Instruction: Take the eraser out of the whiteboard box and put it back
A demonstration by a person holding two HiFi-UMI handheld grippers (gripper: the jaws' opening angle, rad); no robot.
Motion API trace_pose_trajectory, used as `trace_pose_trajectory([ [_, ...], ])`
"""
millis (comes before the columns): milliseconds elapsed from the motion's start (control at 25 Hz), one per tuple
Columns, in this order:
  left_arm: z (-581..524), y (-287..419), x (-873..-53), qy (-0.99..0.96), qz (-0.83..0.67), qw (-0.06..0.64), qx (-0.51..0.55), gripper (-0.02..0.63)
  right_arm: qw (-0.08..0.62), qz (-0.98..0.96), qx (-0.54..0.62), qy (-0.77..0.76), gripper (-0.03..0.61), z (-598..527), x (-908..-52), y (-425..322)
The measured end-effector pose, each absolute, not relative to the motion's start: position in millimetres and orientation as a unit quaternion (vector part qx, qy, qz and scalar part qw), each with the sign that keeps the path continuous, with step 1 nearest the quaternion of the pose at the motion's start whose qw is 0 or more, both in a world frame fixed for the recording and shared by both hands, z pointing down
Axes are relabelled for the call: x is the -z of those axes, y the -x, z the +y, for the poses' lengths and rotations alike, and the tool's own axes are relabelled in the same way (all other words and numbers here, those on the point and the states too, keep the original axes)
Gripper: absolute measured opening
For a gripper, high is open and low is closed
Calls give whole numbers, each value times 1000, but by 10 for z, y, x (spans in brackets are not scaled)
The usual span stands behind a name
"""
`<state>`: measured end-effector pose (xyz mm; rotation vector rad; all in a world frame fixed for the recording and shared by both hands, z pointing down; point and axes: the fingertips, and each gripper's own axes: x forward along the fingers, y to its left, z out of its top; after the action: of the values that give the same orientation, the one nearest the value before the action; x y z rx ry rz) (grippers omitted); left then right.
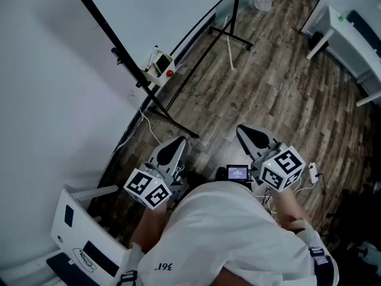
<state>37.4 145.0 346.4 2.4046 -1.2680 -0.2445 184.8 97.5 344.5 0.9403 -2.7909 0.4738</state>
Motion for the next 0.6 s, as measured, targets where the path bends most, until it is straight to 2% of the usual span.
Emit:
trace_pose_trajectory([
  [600,1512,-592,-3498,-835,-497,217,90,6,63,-937,-186,-290,25,978,-3465,-2183],
])
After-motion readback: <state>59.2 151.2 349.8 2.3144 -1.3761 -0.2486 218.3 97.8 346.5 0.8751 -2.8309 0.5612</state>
